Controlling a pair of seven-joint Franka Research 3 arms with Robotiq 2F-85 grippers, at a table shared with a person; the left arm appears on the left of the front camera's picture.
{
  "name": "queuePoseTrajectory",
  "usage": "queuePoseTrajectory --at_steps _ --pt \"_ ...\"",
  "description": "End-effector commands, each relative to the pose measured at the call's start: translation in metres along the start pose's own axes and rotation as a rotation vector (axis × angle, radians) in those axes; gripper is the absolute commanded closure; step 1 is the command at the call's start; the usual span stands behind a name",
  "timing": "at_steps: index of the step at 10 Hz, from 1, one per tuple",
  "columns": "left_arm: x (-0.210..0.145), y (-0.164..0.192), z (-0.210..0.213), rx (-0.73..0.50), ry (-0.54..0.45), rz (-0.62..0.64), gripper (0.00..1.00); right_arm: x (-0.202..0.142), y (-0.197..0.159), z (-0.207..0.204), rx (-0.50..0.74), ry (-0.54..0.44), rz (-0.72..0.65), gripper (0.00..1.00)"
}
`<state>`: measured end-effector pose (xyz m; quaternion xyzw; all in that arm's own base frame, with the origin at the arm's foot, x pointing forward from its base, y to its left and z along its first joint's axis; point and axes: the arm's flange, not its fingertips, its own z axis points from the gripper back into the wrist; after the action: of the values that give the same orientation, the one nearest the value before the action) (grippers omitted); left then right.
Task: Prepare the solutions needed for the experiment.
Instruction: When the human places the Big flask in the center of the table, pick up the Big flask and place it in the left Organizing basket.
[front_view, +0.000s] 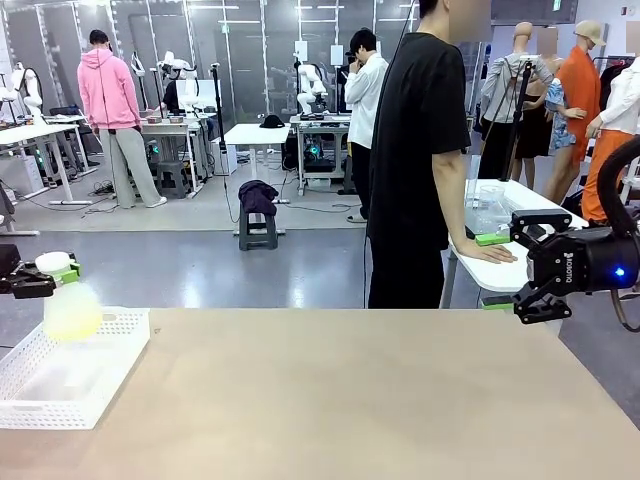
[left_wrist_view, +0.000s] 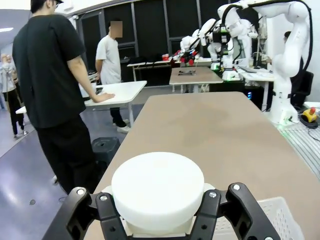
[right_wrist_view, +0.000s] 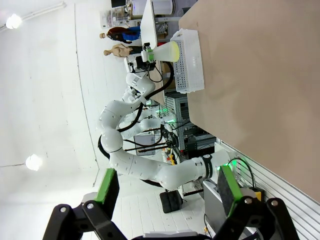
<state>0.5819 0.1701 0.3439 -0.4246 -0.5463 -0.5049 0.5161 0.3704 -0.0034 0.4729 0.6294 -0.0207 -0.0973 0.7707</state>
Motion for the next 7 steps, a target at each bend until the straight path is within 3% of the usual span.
queuePoseTrajectory --at_steps 1,7 --pt "0.005 0.002 -0.001 -0.064 -0.026 0.028 0.78 0.000 0.001 0.000 0.011 0.001 0.008 0.00" --pt "-0.026 -0.014 -0.024 -0.120 0.006 0.102 0.78 0.000 0.001 0.000 0.011 0.001 0.008 0.00"
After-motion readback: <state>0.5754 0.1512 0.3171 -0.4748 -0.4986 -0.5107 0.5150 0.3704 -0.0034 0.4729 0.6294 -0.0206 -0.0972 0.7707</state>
